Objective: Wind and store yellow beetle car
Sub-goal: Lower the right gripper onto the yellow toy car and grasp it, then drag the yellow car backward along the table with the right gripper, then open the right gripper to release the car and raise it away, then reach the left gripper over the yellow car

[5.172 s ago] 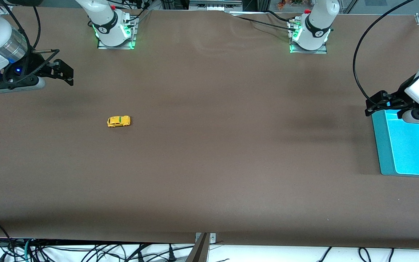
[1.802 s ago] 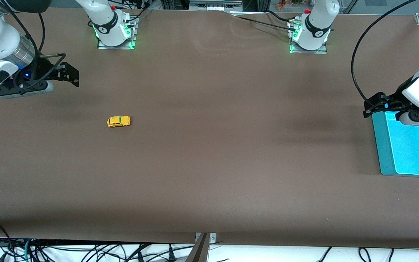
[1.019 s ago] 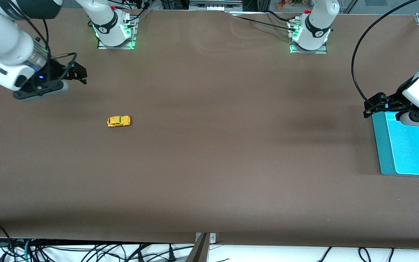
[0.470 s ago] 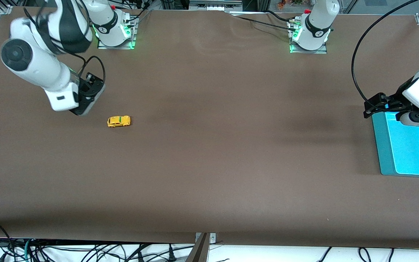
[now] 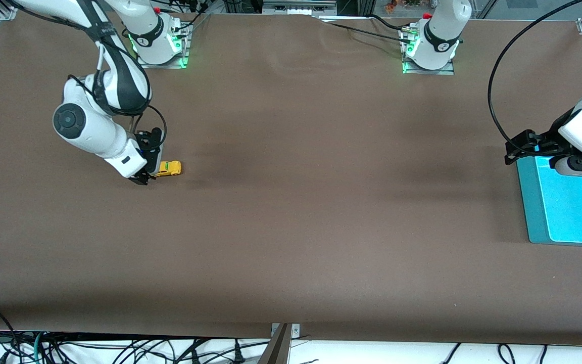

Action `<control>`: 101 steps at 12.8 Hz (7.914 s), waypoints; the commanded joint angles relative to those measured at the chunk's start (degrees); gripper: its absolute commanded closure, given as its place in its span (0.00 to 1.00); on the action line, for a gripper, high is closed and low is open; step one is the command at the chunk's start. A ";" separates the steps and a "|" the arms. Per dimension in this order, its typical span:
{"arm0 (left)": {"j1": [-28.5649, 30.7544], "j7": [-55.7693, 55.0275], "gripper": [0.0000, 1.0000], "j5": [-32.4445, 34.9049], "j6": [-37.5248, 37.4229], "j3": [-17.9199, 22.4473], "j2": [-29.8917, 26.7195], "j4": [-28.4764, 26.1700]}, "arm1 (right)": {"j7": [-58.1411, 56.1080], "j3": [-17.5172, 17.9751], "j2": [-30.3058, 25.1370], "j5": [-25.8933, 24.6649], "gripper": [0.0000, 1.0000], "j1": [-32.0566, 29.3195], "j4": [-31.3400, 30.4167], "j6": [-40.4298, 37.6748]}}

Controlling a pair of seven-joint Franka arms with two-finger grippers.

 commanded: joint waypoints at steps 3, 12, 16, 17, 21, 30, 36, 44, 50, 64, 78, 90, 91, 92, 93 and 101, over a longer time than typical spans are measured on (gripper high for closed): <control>0.00 -0.46 0.00 0.52 -0.66 -0.03 0.70 1.73 | -5.05 0.09 3.04 0.07 0.00 -0.21 -3.40 9.31; 0.00 -0.46 0.00 0.52 -0.66 -0.03 0.70 1.73 | -8.57 -1.93 4.72 0.07 0.04 -0.65 -7.81 16.19; 0.00 -0.46 0.00 0.52 -0.66 -0.03 0.70 1.73 | -8.66 -2.37 4.81 0.07 0.29 -0.73 -9.66 18.30; 0.00 -0.46 0.00 0.52 -0.66 -0.03 0.70 1.73 | -8.66 -2.37 4.72 0.07 0.38 -0.73 -9.66 18.30; 0.00 -0.46 0.00 0.52 -0.66 0.06 0.70 1.73 | -9.53 -2.46 4.80 0.07 0.61 -0.73 -9.66 18.21; -0.08 -0.55 0.00 0.52 -0.66 -0.03 0.70 1.73 | -16.73 -4.04 5.51 0.07 0.84 -4.07 -9.66 18.56; -0.26 -0.55 0.00 0.52 -0.66 -0.03 0.70 1.73 | -25.26 -10.01 6.21 0.16 0.84 -6.35 -9.48 20.14; -0.44 -0.55 0.00 0.52 -0.66 -0.12 0.70 1.73 | -24.14 -11.52 5.77 0.69 0.37 -7.33 -7.11 19.44; -0.52 -0.55 0.00 0.52 -0.66 -0.12 0.70 1.73 | -18.68 -8.88 3.76 1.04 0.00 -7.24 7.37 -2.77; -0.26 -0.37 0.00 0.61 -0.66 -0.03 1.22 1.73 | 21.17 -4.48 -22.86 1.13 0.00 -6.80 11.08 -20.09; -13.34 0.59 0.00 1.40 -0.92 -2.75 7.55 1.46 | 74.55 -4.48 -26.04 5.78 0.00 -3.46 17.33 -35.13; -22.67 41.29 0.00 -0.27 29.55 -6.61 10.11 -22.05 | 75.10 -4.66 -25.08 5.52 0.00 -3.46 17.41 -35.84; -22.67 41.29 0.00 -0.27 32.89 -7.06 9.32 -25.31 | 75.19 -4.66 -25.08 5.43 0.00 -3.37 17.41 -35.84; -22.67 41.29 0.00 -0.27 35.36 -7.76 8.88 -27.87 | 75.19 -4.66 -25.08 5.43 0.00 -3.37 17.41 -35.84; -22.76 41.29 0.00 -0.10 36.51 -8.72 8.87 -29.11 | 75.19 -4.66 -25.08 5.52 0.00 -3.37 17.41 -35.84; -24.52 37.25 0.00 8.34 48.53 -12.77 12.03 -37.19 | 75.10 -4.66 -24.73 5.52 0.00 -3.37 17.41 -36.02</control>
